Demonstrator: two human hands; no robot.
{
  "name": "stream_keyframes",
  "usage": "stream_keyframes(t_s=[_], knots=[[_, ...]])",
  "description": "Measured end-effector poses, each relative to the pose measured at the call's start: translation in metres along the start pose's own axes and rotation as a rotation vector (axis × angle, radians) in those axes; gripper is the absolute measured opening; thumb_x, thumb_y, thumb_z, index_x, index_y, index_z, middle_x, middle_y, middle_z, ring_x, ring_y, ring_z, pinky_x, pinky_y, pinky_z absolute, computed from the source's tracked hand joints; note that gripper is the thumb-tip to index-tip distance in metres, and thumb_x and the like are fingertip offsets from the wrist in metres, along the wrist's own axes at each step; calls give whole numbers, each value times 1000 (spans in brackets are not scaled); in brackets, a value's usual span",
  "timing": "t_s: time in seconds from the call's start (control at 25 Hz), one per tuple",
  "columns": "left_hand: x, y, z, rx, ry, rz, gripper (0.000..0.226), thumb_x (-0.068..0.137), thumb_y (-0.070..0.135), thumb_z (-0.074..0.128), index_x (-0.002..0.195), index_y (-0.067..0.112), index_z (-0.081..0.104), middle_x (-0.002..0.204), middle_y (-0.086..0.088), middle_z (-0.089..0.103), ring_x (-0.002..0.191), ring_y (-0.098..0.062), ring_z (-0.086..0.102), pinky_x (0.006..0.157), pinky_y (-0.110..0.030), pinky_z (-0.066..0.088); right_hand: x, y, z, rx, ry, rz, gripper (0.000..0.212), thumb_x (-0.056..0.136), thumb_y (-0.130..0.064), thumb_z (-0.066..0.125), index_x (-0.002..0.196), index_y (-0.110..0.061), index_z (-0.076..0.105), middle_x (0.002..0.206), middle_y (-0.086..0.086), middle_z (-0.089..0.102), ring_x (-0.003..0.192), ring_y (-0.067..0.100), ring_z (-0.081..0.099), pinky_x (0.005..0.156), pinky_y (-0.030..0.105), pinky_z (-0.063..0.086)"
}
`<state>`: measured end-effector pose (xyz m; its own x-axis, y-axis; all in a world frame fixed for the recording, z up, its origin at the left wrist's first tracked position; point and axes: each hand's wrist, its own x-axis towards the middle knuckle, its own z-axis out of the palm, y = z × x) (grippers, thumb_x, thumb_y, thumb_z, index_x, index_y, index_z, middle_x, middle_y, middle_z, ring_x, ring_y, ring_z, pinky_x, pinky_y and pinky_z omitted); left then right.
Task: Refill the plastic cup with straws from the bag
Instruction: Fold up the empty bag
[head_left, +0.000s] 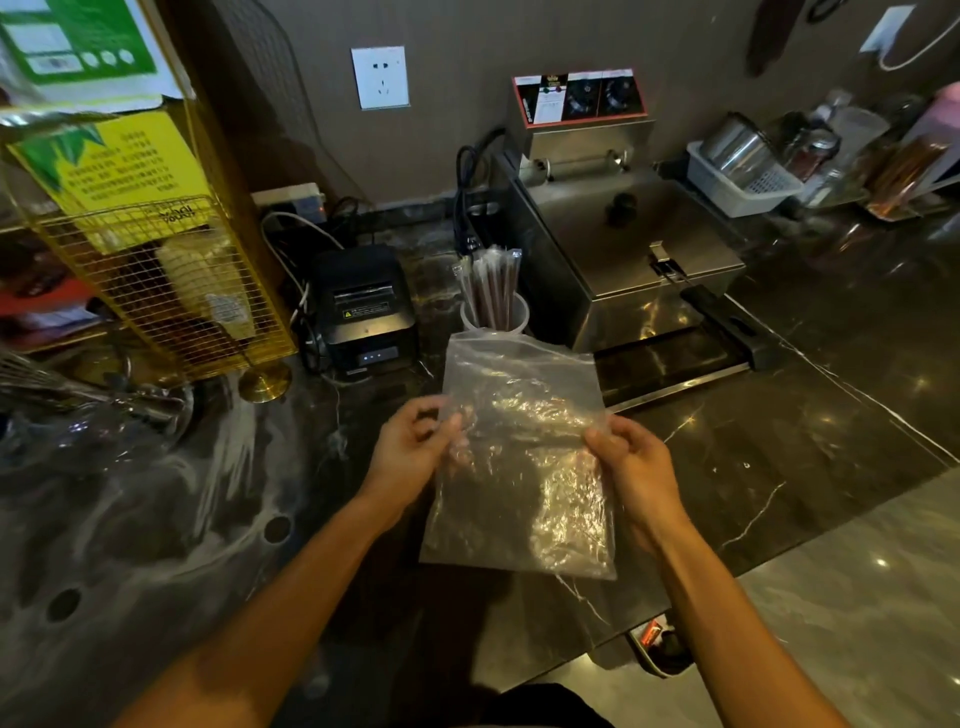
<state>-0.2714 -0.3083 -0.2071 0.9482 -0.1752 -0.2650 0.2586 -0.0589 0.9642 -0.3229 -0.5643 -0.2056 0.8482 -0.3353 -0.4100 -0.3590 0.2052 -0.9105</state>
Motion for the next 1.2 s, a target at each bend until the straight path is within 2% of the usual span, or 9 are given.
stream_keyframes(t_s=[0.08,0.16,0.32,0.4,0.52,0.64,0.76,0.92,1.2], knots=[[3,5,-3,28,-60,3,63,90,9,72,140,35,42,107,-10,75,97,-12,77,84,-28,61,5,-5,-4,-49,10,-48,46,96,-11,70,137,-23,53,102,15,77,93,29,78,84,44,61],[6,8,-6,117,-151,46,74,86,2,75,145,33,44,109,-7,74,106,-11,74,89,-29,61,6,-13,-12,-120,-59,-103,47,96,-6,69,137,-27,57,96,9,75,91,22,77,82,37,62],[8,18,-9,195,-176,47,48,87,1,74,129,24,65,122,-2,73,109,-8,73,97,-32,59,2,-26,-22,-136,-158,-184,35,96,0,67,119,-25,73,84,-8,77,85,11,75,72,25,62],[9,19,-9,231,-170,45,40,87,3,75,120,25,69,132,0,69,115,-9,70,100,-34,58,3,-30,-25,-152,-189,-165,35,95,-1,68,123,-22,72,100,-7,78,96,13,74,75,26,62],[13,20,-10,367,-145,123,31,87,13,78,113,30,73,117,6,71,111,-10,68,102,-42,57,0,-32,-22,-329,-259,-154,41,94,-3,71,129,-23,67,124,1,67,114,18,66,87,30,59],[16,23,-15,539,-117,220,15,85,27,80,93,38,75,117,6,56,120,-13,54,106,-39,48,3,-28,-19,-569,-207,-312,24,94,-7,73,106,-27,72,115,9,66,108,21,64,87,28,56],[18,27,-19,484,-182,239,9,89,29,75,92,38,74,131,10,60,140,-11,44,116,-47,35,8,-29,-20,-636,-151,-377,19,93,-10,74,91,-29,74,113,8,60,106,19,59,91,32,53],[16,32,-13,384,-178,266,13,94,20,69,104,28,69,111,9,68,109,-12,65,98,-45,54,9,-28,-21,-649,-304,-329,12,96,-11,71,93,-23,74,104,2,72,99,14,69,89,37,59],[14,48,3,380,-216,262,37,90,14,76,123,28,66,108,6,71,95,-8,72,89,-33,61,6,-29,-4,-951,-498,-207,11,92,-37,75,102,-33,72,101,-7,73,95,7,70,87,37,61]])
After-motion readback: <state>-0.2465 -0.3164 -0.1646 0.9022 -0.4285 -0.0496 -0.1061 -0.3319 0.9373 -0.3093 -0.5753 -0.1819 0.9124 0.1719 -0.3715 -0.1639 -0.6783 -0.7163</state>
